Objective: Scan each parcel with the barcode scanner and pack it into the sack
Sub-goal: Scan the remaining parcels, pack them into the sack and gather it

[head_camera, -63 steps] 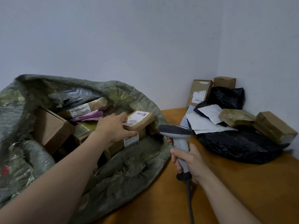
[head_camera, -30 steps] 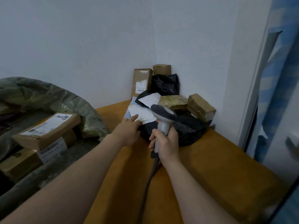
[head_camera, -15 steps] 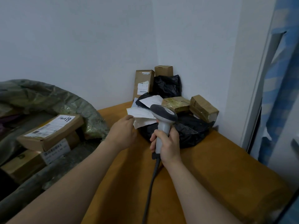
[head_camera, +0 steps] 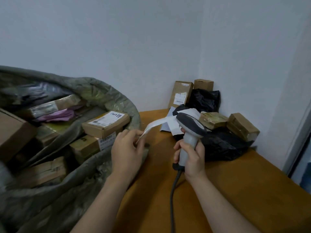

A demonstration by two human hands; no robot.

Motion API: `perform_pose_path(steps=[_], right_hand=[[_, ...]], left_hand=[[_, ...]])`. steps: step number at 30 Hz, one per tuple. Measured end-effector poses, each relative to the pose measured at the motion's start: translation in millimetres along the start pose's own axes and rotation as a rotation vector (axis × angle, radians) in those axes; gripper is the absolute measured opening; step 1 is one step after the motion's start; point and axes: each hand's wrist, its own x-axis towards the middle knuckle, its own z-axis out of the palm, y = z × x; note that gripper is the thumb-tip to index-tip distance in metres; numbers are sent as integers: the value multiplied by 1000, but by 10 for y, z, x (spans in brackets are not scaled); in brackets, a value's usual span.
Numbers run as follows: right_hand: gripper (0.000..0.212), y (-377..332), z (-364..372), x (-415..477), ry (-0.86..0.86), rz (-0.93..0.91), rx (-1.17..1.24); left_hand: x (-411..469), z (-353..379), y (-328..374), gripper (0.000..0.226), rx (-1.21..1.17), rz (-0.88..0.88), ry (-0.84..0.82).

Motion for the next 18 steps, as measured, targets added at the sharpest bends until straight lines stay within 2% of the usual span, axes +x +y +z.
perform_pose_path(steps=[3, 7, 11, 14, 18], right_hand=[[27, -9, 250, -40, 5, -2, -4], [24, 26, 545, -47, -17, 25, 28], [33, 180, 693, -42, -20, 65, 9], [29, 282, 720, -56, -46, 83, 46], [34, 307, 693, -45, -66, 134, 27]], left_hand=[[-131, -88, -111, 11, -107, -115, 98], [-229, -146, -265, 12, -374, -239, 189], [-197, -184, -355, 12, -540, -332, 280], [-182, -159, -419, 10, -597, -388, 342], [-179, -128, -414, 7, -659, -465, 339]])
